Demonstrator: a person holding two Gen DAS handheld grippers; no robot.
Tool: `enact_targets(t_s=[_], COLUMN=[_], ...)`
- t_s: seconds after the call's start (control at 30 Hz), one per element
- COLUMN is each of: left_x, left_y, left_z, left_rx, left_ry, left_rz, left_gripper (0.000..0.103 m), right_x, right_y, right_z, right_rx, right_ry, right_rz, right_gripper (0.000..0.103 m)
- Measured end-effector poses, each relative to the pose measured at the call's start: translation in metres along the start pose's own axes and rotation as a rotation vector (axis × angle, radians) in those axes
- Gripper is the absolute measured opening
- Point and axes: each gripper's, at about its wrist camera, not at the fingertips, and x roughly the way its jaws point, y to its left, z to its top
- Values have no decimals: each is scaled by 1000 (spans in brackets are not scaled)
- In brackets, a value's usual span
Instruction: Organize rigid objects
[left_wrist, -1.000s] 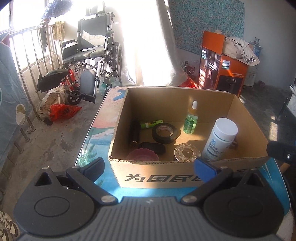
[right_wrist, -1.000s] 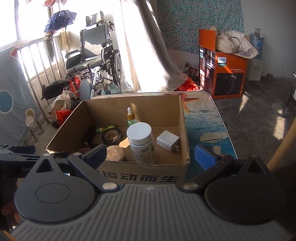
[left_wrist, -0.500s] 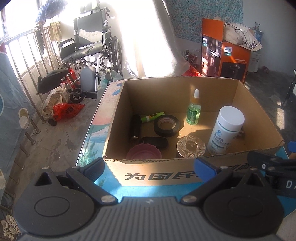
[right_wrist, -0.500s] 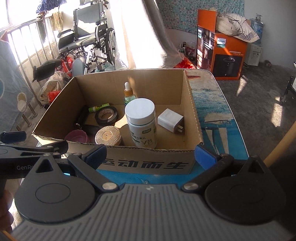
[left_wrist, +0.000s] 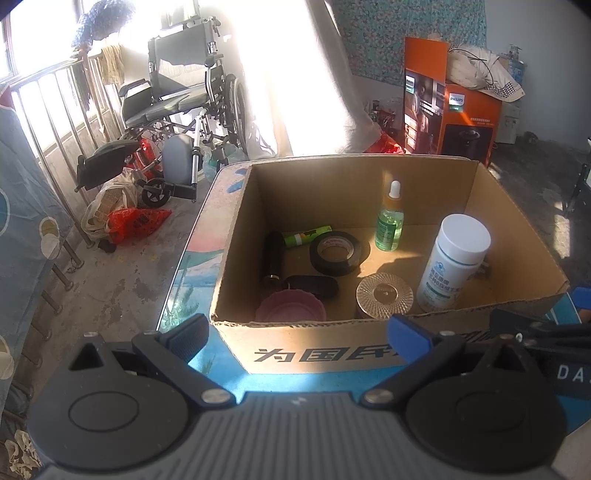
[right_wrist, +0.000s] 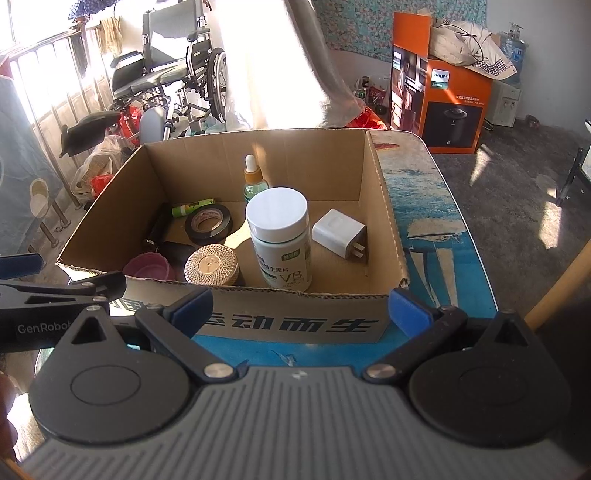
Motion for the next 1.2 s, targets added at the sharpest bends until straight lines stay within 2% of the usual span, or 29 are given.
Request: enact_targets(t_s=[1.2], left_x=[-5], left_y=[1], left_z=[1], left_rx=[-11], left_ry=[-1], left_rz=[-6], left_gripper=[103], right_x=[-11], right_y=[4], right_z=[1], right_rx=[-20], right_ry=[-19], right_rz=[-11], right_gripper=[102])
